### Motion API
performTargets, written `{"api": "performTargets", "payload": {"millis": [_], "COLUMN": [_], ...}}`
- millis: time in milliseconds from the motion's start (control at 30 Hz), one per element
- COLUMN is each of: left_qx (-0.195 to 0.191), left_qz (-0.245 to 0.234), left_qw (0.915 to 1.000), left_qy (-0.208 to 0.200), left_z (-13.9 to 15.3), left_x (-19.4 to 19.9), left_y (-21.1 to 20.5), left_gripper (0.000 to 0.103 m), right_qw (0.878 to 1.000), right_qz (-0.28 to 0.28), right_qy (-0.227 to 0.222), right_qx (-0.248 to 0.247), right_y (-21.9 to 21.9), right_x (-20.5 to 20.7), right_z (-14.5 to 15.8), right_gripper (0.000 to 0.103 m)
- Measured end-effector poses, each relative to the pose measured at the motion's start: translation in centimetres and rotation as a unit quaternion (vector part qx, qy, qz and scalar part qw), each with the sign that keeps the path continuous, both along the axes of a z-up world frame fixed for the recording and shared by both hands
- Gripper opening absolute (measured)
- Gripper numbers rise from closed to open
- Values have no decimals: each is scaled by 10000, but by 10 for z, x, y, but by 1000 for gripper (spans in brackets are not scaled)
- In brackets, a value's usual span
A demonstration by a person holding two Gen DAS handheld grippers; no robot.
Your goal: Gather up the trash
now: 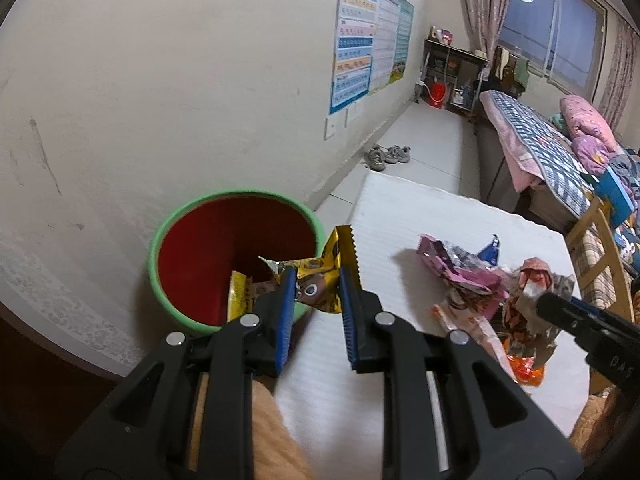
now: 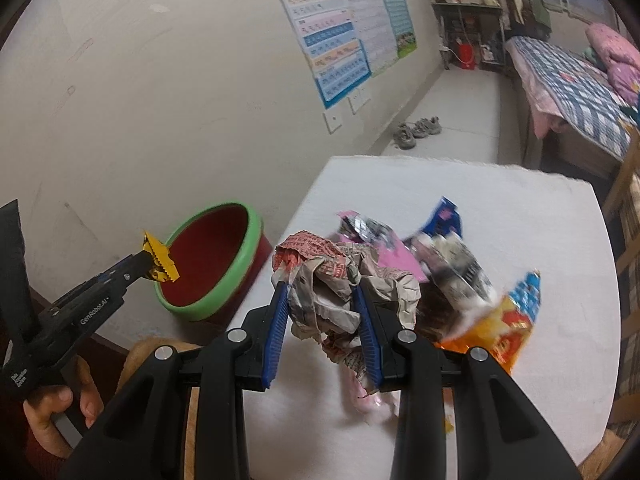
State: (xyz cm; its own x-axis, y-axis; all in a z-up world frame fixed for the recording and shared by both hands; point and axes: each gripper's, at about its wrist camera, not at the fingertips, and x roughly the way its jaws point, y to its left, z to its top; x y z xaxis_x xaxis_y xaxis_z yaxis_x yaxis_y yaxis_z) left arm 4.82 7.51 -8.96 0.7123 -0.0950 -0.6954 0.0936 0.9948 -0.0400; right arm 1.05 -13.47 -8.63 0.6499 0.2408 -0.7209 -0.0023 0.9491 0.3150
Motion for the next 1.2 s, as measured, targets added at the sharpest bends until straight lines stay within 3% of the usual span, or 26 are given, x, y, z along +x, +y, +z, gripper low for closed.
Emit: {"api": "performTargets", "payload": {"millis": [167,900,1200], "left_qx": [73,-142,-227], "left_qz": [73,503,655], "left_qw": [9999,9985,9972], "left_qy": [1,168,289], "left_z": [-2,-24,-35], "left_x": [10,70,93], "left_y": [19,111,127], "left_gripper": [21,21,22], "right_qw": [9996,9907,9875], "right_qz": [200,1312,1519], "right_qy": [-137,44,306], "right_qx": [-131,-362,-301], "right_y": [22,133,161], "right_x": [15,96,127], "right_z": [8,-1,-17], "right_gripper": [33,33,35]}}
